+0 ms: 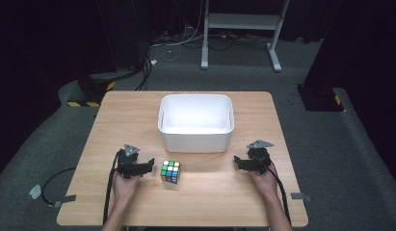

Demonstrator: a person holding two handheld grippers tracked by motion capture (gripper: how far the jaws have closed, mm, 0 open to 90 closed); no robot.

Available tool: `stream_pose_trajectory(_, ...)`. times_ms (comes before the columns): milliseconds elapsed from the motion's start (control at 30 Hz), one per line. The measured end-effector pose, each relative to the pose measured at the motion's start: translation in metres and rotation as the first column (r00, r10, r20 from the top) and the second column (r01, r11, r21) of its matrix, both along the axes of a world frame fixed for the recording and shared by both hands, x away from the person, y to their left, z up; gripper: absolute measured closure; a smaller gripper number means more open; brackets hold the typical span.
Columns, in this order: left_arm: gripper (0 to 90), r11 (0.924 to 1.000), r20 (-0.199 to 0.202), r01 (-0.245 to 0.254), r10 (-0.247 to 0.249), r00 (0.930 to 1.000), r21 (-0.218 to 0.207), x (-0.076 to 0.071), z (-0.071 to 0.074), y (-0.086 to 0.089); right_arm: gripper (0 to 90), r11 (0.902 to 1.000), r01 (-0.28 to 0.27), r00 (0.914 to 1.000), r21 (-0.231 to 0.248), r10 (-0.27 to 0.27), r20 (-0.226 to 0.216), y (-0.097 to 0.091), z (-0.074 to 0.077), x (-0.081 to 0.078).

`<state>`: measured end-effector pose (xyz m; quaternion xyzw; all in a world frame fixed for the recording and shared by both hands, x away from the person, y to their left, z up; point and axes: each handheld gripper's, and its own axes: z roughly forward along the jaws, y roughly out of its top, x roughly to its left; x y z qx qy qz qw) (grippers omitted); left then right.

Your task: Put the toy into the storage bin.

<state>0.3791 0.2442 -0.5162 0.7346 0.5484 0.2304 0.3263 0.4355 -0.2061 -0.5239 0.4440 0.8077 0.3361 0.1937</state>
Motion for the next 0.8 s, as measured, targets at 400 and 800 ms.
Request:
stream_pose_trajectory(400, 15.2, 0.9998, 0.013, 0.009, -0.009, 0.9999, 0.019, -0.009, 0.003, -0.002, 20.9, 1.0, 0.0, 1.0, 0.0, 0.0, 0.0, 0.0, 0.0, 0.0)
stream_pose_trajectory(800, 14.8, 0.9995, 0.006, 0.023, -0.023, 0.9997, 0.022, -0.018, 0.008, -0.003, 21.0, 1.0, 0.0, 1.0, 0.0, 0.0, 0.0, 0.0, 0.0, 0.0)
